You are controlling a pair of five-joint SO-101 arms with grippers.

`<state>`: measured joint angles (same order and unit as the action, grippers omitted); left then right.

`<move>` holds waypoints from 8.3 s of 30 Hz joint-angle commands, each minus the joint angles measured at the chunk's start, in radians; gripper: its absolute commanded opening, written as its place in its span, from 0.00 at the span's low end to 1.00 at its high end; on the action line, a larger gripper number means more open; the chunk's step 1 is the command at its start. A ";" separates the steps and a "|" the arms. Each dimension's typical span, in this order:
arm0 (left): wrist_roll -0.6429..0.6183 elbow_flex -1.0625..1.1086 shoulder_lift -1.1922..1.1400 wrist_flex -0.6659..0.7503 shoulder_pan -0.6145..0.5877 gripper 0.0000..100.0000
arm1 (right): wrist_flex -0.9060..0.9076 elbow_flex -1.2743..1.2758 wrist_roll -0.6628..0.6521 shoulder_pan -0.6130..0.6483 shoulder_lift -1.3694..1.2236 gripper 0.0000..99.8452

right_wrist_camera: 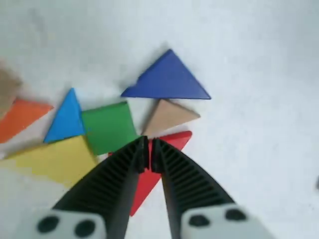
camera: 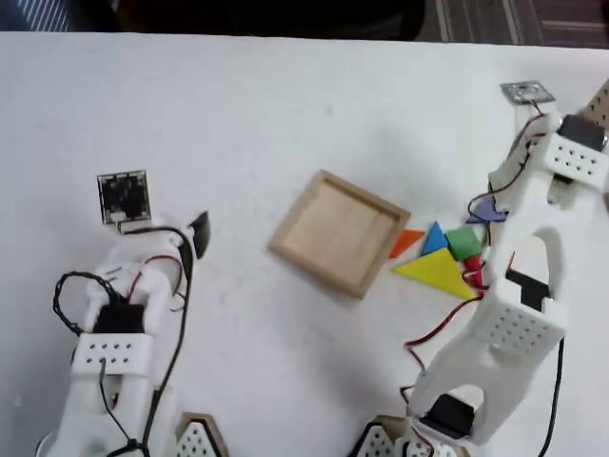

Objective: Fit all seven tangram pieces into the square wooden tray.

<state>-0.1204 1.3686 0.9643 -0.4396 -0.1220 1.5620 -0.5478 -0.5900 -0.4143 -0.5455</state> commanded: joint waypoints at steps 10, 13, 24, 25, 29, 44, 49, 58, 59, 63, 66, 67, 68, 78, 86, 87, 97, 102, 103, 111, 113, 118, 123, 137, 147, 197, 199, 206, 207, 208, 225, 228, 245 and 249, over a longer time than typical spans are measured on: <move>0.009 -0.003 -0.004 0.023 -0.004 0.25 | -0.478 0.060 0.215 -0.062 -0.249 0.02; 0.009 -0.003 -0.004 0.023 -0.004 0.25 | -0.329 0.068 0.158 -0.065 -0.229 0.02; 0.009 -0.003 -0.004 0.026 -0.004 0.25 | -0.263 0.493 0.072 -0.001 0.079 0.02; 0.009 -0.003 -0.004 0.026 -0.004 0.25 | -0.302 0.578 0.068 0.015 0.147 0.02; 0.009 -0.003 -0.004 0.025 -0.004 0.25 | -0.470 0.887 0.081 0.070 0.450 0.02; 0.009 -0.003 -0.004 0.023 -0.005 0.25 | -0.291 0.982 0.540 0.458 0.746 0.12; 0.009 -0.003 -0.004 0.023 -0.007 0.25 | -0.371 1.011 0.752 0.555 0.722 0.12; 0.009 -0.003 -0.004 0.023 -0.007 0.25 | -0.527 1.036 0.839 0.564 0.446 0.16; 0.009 -0.003 -0.004 0.023 -0.007 0.25 | -0.526 1.022 0.839 0.567 0.418 0.16; 0.009 -0.003 -0.004 0.023 -0.007 0.25 | -0.483 0.957 0.839 0.561 0.371 0.09; 0.009 -0.003 -0.004 0.023 -0.007 0.25 | -0.429 0.904 0.795 0.542 0.371 0.02; 0.009 -0.003 -0.004 0.023 -0.007 0.25 | -0.409 0.888 0.779 0.539 0.371 0.03; 0.009 -0.003 -0.004 0.023 -0.007 0.25 | -0.389 0.873 0.773 0.532 0.371 0.02; 0.009 -0.003 -0.004 0.023 -0.007 0.25 | -0.186 0.709 0.565 0.412 0.573 0.02; 0.009 -0.003 -0.004 0.023 -0.007 0.25 | -0.162 0.506 0.279 0.042 0.647 0.02; 0.009 -0.003 -0.004 0.023 -0.007 0.25 | -0.151 0.479 0.222 -0.001 0.627 0.02; 0.009 -0.003 -0.004 0.023 -0.007 0.25 | -0.124 0.138 -0.199 -0.346 0.295 0.02; 0.009 -0.003 -0.004 0.023 -0.007 0.25 | -0.124 -0.091 -0.310 -0.470 0.140 0.02; 0.009 -0.003 -0.004 0.023 -0.007 0.25 | -0.124 -0.126 -0.333 -0.489 0.110 0.02; 0.009 -0.003 -0.004 0.023 -0.007 0.25 | -0.131 -0.315 -0.517 -0.539 -0.162 0.02; 0.009 -0.003 -0.004 0.023 -0.007 0.25 | -0.127 -0.351 -0.522 -0.536 -0.234 0.02; 0.009 -0.002 -0.004 0.023 -0.005 0.25 | -0.059 -0.385 -0.517 -0.513 -0.337 0.02; 0.009 0.008 -0.004 0.031 -0.005 0.25 | 0.085 -0.381 -0.493 -0.455 -0.355 0.02; 0.009 0.008 -0.004 0.031 -0.005 0.25 | 0.151 -0.295 -0.218 -0.320 -0.348 0.02; 0.011 0.006 -0.002 0.031 -0.005 0.25 | 0.151 -0.232 -0.199 -0.318 -0.286 0.02; 0.011 0.008 -0.002 0.031 -0.005 0.25 | -0.116 0.055 -0.284 -0.387 -0.114 0.02; 0.011 0.008 -0.002 0.031 -0.005 0.25 | -0.165 0.158 -0.275 -0.367 -0.084 0.02; 0.011 0.008 -0.002 0.031 -0.005 0.25 | -0.490 0.681 -0.210 -0.286 0.188 0.02; 0.011 0.008 -0.002 0.031 -0.005 0.25 | -0.529 0.758 -0.193 -0.269 0.243 0.02; 0.011 0.008 -0.002 0.031 -0.005 0.25 | -0.555 0.832 -0.181 -0.249 0.300 0.02; 0.011 0.008 -0.002 0.031 -0.010 0.25 | -0.578 1.421 0.239 0.288 0.901 0.02; 0.011 0.008 -0.002 0.031 -0.010 0.25 | -0.565 1.422 0.313 0.363 0.903 0.02; 0.002 -0.026 -0.004 0.029 -0.097 0.24 | -0.371 1.306 0.428 0.366 0.914 0.23; -0.021 -0.034 0.001 0.029 -0.148 0.24 | -0.318 1.260 0.353 0.417 0.980 0.10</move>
<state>-0.1220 1.3855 0.9643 -0.4350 -0.2325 1.1953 0.7887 -0.1649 -0.0353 0.3414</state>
